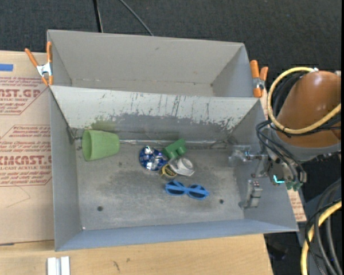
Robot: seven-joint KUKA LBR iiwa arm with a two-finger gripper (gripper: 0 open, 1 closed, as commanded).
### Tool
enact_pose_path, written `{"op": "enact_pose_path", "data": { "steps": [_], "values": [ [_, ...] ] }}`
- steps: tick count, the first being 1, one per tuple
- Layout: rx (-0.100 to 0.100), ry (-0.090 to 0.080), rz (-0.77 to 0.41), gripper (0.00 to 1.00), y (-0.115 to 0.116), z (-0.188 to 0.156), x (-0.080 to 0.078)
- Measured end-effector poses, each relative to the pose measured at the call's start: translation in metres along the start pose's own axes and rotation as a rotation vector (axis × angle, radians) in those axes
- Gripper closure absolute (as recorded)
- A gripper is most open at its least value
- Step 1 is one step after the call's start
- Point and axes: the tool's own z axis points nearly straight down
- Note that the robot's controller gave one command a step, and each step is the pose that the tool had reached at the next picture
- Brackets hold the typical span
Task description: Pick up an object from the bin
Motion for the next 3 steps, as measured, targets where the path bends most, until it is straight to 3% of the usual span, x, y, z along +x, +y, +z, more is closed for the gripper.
{"op": "enact_pose_path", "data": {
  "steps": [1, 2, 3],
  "values": [
    [-0.003, -0.001, 0.017, 0.00, 0.089, 0.142, -0.022],
    [-0.001, -0.006, 0.131, 0.00, 0.102, 0.108, 0.000],
    [-0.001, -0.007, 0.295, 0.00, 0.095, 0.109, -0.005]
  ]
}}
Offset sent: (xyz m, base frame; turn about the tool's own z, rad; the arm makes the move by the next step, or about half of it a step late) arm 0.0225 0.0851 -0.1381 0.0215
